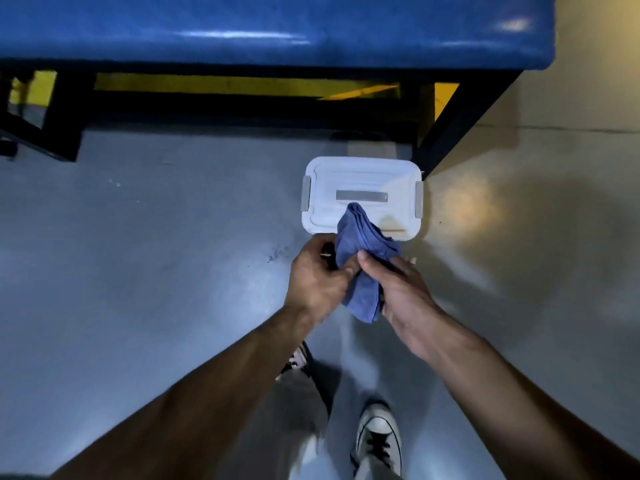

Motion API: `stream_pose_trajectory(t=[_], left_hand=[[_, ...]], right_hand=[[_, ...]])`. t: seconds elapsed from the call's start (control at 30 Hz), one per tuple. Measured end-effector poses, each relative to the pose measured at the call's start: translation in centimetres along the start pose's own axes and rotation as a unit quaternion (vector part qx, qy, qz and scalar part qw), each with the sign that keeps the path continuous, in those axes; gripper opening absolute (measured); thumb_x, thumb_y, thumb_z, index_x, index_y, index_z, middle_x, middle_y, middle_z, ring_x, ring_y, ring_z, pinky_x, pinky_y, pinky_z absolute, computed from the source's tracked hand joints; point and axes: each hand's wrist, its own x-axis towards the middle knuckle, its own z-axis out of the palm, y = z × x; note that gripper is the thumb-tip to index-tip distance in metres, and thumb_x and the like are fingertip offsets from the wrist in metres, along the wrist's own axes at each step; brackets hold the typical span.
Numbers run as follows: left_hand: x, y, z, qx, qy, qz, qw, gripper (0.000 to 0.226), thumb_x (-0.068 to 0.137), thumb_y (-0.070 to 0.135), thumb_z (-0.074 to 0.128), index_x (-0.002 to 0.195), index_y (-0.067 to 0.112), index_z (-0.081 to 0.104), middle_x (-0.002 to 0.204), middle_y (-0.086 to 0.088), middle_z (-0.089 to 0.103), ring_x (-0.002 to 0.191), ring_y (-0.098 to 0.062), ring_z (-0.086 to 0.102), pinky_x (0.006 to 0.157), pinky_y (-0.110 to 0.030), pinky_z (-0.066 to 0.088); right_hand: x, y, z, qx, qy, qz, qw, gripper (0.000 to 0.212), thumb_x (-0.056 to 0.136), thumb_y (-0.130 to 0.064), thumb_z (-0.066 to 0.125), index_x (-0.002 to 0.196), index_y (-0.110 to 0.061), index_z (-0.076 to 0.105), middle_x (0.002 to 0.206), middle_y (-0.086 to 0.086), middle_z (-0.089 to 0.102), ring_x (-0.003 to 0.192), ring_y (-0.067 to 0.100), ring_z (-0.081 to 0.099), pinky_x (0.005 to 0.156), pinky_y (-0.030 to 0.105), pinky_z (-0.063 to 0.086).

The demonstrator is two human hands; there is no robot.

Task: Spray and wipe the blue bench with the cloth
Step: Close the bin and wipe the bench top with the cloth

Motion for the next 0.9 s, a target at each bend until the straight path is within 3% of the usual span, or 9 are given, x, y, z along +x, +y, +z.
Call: stream_pose_trajectory(t=[0.1, 0.2, 0.27, 0.33, 0.43, 0.6, 0.67, 0.77, 0.9], left_hand=[[-3.9, 5.6, -2.6, -0.137, -0.008, -0.056, 0.989, 0.020, 0.094, 0.002, 0.064, 0.100, 0.021, 0.070, 0.094, 0.003, 0.075, 0.085, -0.011, 0.071, 0.084, -0.033, 0.061], [-6.4, 9.7, -6.1, -0.200, 0.005, -0.068, 0.977, 0.023, 0.096, -0.004, 0.057, 0.103, 0.011, 0.072, 0.094, -0.008, 0.074, 0.084, -0.022, 0.068, 0.080, -0.040, 0.062], [-6.7, 11.7, -8.4, -0.196, 0.029, -0.057, 0.979, 0.019, 0.094, 0.012, 0.071, 0.113, 0.010, 0.071, 0.103, -0.008, 0.076, 0.092, -0.021, 0.070, 0.089, -0.038, 0.061], [-5.8, 13.4, -11.7, -0.192, 0.029, -0.055, 0.979, 0.041, 0.086, 0.033, 0.080, 0.121, 0.016, 0.069, 0.113, -0.003, 0.075, 0.103, -0.014, 0.071, 0.098, -0.033, 0.057], [-3.0, 15.2, -17.1, -0.230, -0.061, -0.065, 0.969, 0.051, 0.086, 0.056, 0.068, 0.113, 0.013, 0.072, 0.103, 0.005, 0.077, 0.091, -0.011, 0.071, 0.085, -0.030, 0.056], [1.8, 14.8, -29.3, -0.252, -0.118, -0.103, 0.955, 0.065, 0.087, 0.057, 0.068, 0.117, 0.000, 0.073, 0.119, -0.018, 0.075, 0.117, -0.034, 0.069, 0.106, -0.046, 0.051], [3.1, 14.2, -34.5, -0.239, -0.085, -0.096, 0.963, 0.052, 0.090, 0.048, 0.072, 0.109, 0.000, 0.075, 0.110, -0.018, 0.077, 0.104, -0.029, 0.075, 0.095, -0.042, 0.057], [4.8, 13.8, -41.1, -0.193, -0.024, -0.055, 0.979, 0.033, 0.096, 0.039, 0.069, 0.112, 0.010, 0.074, 0.107, -0.006, 0.080, 0.102, -0.019, 0.076, 0.091, -0.035, 0.060], [7.3, 13.7, -50.3, -0.140, 0.059, -0.038, 0.988, 0.038, 0.092, 0.049, 0.068, 0.112, 0.016, 0.068, 0.107, 0.000, 0.078, 0.099, -0.011, 0.074, 0.089, -0.033, 0.060]], right_hand=[[-4.0, -4.4, 1.7, -0.014, 0.040, -0.005, 0.999, 0.007, 0.093, -0.021, 0.069, 0.095, -0.015, 0.072, 0.081, -0.008, 0.078, 0.075, 0.009, 0.074, 0.086, 0.036, 0.051], [-7.9, -8.5, 3.5, -0.010, 0.030, -0.006, 0.999, 0.018, 0.097, -0.019, 0.062, 0.109, -0.013, 0.074, 0.103, 0.002, 0.079, 0.096, 0.022, 0.075, 0.092, 0.039, 0.053], [-10.0, -11.2, 5.3, -0.034, -0.001, -0.024, 0.999, 0.027, 0.101, -0.015, 0.055, 0.123, -0.013, 0.070, 0.119, 0.007, 0.075, 0.113, 0.027, 0.071, 0.101, 0.043, 0.053], [-11.4, -13.9, 8.4, -0.062, -0.030, -0.035, 0.997, 0.031, 0.103, -0.015, 0.051, 0.130, -0.016, 0.066, 0.124, 0.005, 0.073, 0.117, 0.025, 0.069, 0.107, 0.048, 0.050], [-11.7, -16.5, 14.0, -0.087, -0.096, -0.061, 0.990, 0.037, 0.101, -0.021, 0.052, 0.137, -0.017, 0.061, 0.132, 0.006, 0.069, 0.124, 0.026, 0.064, 0.111, 0.051, 0.045], [-9.0, -17.1, 26.0, -0.093, -0.099, -0.078, 0.988, 0.095, 0.058, -0.066, 0.086, 0.129, -0.006, 0.065, 0.125, 0.018, 0.071, 0.120, 0.037, 0.065, 0.107, 0.056, 0.048], [-7.9, -16.5, 31.1, -0.159, -0.037, -0.125, 0.979, 0.070, 0.068, -0.065, 0.081, 0.113, -0.014, 0.070, 0.111, 0.009, 0.076, 0.111, 0.034, 0.069, 0.101, 0.055, 0.051], [-6.3, -16.0, 38.3, -0.233, 0.024, -0.180, 0.955, 0.030, 0.094, -0.039, 0.062, 0.112, -0.016, 0.067, 0.111, 0.004, 0.074, 0.111, 0.027, 0.068, 0.100, 0.048, 0.050], [-3.5, -15.9, 50.2, -0.257, 0.035, -0.213, 0.942, 0.020, 0.093, -0.033, 0.067, 0.090, -0.013, 0.067, 0.075, -0.014, 0.069, 0.076, -0.016, 0.064, 0.071, 0.003, 0.044]])
